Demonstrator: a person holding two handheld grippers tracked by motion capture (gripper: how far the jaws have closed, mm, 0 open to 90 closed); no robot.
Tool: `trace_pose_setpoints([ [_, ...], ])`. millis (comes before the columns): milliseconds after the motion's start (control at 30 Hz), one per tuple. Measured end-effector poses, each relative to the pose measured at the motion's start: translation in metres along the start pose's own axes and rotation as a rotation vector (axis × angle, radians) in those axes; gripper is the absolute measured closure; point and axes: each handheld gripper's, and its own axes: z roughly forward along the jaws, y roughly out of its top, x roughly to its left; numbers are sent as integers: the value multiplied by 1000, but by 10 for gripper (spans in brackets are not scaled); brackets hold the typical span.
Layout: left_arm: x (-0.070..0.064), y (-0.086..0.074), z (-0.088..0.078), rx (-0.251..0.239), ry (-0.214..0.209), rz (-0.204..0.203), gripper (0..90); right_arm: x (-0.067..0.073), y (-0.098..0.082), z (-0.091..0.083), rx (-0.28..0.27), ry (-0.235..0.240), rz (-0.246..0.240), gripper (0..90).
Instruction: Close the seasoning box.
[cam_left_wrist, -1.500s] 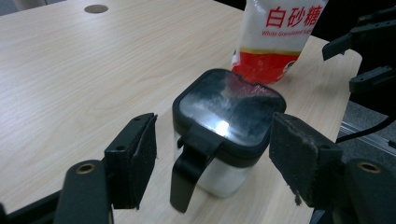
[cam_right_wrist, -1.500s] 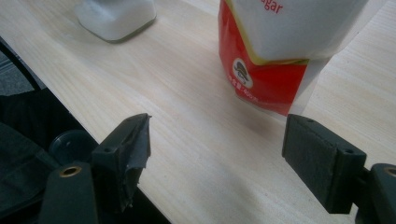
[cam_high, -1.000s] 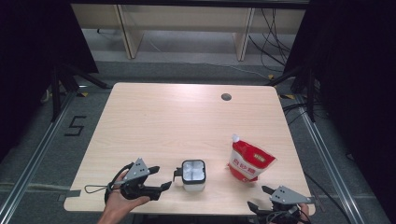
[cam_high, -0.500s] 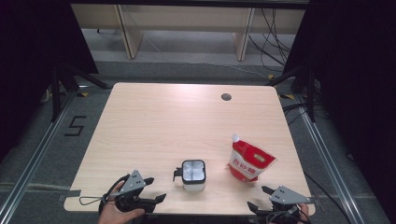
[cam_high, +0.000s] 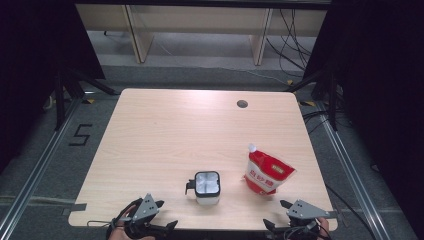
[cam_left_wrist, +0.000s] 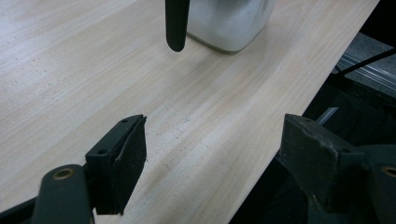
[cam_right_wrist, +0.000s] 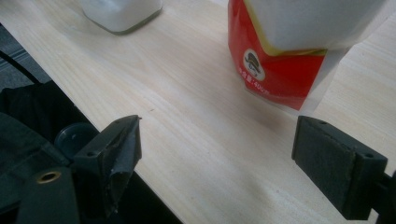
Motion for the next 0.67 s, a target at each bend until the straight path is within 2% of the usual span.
trace_pose_setpoints([
  [33, 0, -1, 1, -14, 7, -32, 221, 1, 0, 0, 4, 13, 9, 164],
  [67, 0, 0, 0, -4, 1, -35, 219, 0, 0, 1, 2, 21, 2, 164],
  [100, 2, 0, -1, 4, 17, -17, 217, 0, 0, 1, 3, 9, 3, 162],
  [167, 2, -1, 0, -2, 21, -32, 215, 1, -1, 1, 15, 9, 16, 163],
  [233, 2, -1, -1, 2, 12, -38, 215, 0, -1, 1, 8, 1, 2, 162],
  [300, 0, -1, 1, -16, 13, -55, 215, 0, -1, 1, 8, 5, 16, 162],
  [333, 1, 0, 0, -2, 11, -35, 215, -1, -1, 2, 10, 37, 14, 163],
  [400, 2, 0, 0, -1, 11, -17, 215, -1, -1, 2, 1, 14, 4, 163],
  [433, 1, 0, 1, -27, 12, -41, 215, -1, -1, 2, 10, 33, 15, 163],
  [467, 2, -1, -1, 0, 12, -35, 215, -1, -1, 2, 0, 20, 0, 163],
  [567, 2, 0, 0, -5, 2, -32, 215, -1, -1, 2, 8, 37, 13, 163],
  [600, 2, -1, 1, -6, -15, -57, 215, -1, -1, 2, -1, 18, 4, 163],
  [633, 2, -1, 1, -5, -17, -60, 215, -1, -1, 2, 4, 20, 17, 163],
  [667, 3, -1, 1, -5, -14, -59, 215, 0, -1, 1, 8, -2, 25, 164],
])
